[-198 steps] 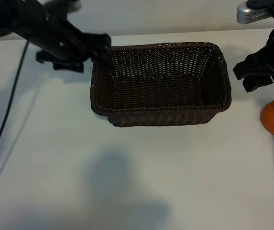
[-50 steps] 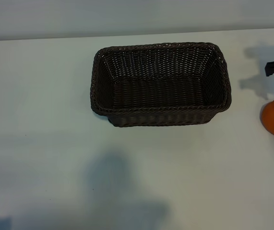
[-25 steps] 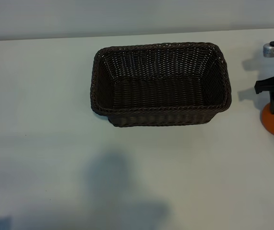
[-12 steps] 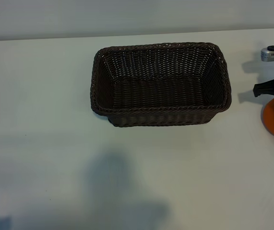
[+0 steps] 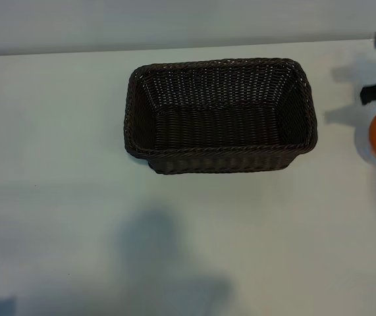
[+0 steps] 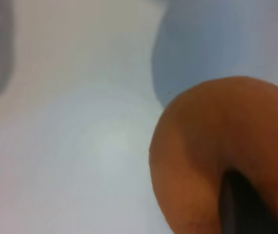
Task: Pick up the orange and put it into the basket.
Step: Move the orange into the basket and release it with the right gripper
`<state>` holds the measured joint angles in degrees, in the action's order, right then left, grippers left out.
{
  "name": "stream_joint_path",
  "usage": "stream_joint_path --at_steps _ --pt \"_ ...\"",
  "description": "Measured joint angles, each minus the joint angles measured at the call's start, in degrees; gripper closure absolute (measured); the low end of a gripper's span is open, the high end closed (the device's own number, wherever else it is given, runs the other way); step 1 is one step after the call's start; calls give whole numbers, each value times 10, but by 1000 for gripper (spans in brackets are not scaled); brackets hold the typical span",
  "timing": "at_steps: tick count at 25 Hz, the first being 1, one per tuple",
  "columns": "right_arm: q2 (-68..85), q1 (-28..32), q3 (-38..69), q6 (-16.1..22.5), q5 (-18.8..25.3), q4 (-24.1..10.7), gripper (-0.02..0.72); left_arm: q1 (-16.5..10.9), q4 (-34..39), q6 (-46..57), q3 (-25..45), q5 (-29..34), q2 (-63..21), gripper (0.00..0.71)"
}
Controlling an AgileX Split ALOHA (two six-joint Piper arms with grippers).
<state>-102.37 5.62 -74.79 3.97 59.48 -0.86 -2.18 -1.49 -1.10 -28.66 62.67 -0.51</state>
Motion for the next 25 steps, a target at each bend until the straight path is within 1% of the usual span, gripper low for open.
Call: stream_joint_path --at_steps 5,9,14,18,21,25 --pt "27 0 -82 -1 52 2 614 0 0 0 0 0 0 116" --pt "27 0 -133 -2 77 4 614 0 0 0 0 0 0 117" --pt "27 0 -148 -13 83 17 614 0 0 0 0 0 0 117" --pt "27 -3 -148 -26 85 49 614 0 0 0 0 0 0 117" --pt "27 -19 -148 -33 85 55 614 0 0 0 0 0 0 117" --pt "25 -57 -148 -34 84 55 616 0 0 0 0 0 0 117"
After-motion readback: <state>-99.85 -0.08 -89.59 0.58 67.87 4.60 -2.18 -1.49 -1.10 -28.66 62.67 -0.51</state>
